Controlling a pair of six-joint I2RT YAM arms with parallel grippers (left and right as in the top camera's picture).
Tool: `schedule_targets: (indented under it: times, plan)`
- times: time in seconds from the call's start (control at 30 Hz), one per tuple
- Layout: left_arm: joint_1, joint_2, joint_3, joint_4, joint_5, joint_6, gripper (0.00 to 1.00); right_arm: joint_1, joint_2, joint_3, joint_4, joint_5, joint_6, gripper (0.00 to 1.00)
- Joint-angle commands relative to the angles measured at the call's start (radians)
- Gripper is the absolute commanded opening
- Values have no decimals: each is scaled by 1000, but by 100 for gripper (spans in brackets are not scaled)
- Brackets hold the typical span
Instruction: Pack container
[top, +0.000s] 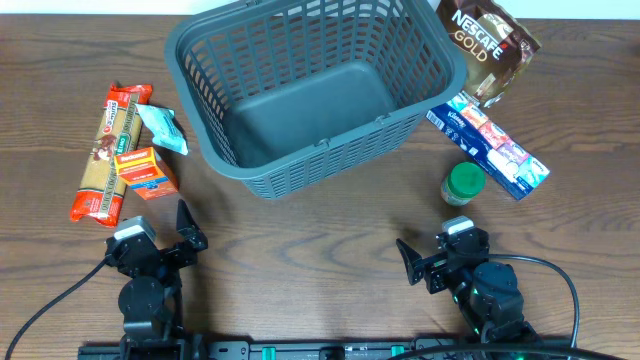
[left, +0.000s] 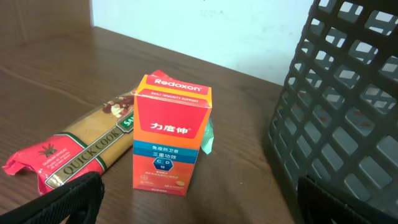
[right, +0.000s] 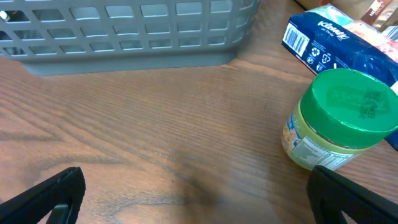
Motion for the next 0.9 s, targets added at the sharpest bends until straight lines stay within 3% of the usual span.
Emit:
schedule_targets:
  times: [0.0, 0.53, 0.63, 0.77, 0.87]
  plan:
    - [5, -5, -25, -10, -5, -5, 98, -5, 1, -10, -1, 10, -19, 99]
    - [5, -5, -25, -10, -5, -5, 99, -4, 1, -10, 0, 2, -7, 99]
    - [5, -5, -25, -10, -5, -5, 98, -4, 1, -10, 40, -102, 173, 99]
    - [5, -5, -25, -10, -5, -5, 98, -4, 1, -10, 88, -272, 647, 99]
    - [5, -5, -25, -9, -5, -5, 98, -5, 0, -10, 91, -256, 776, 99]
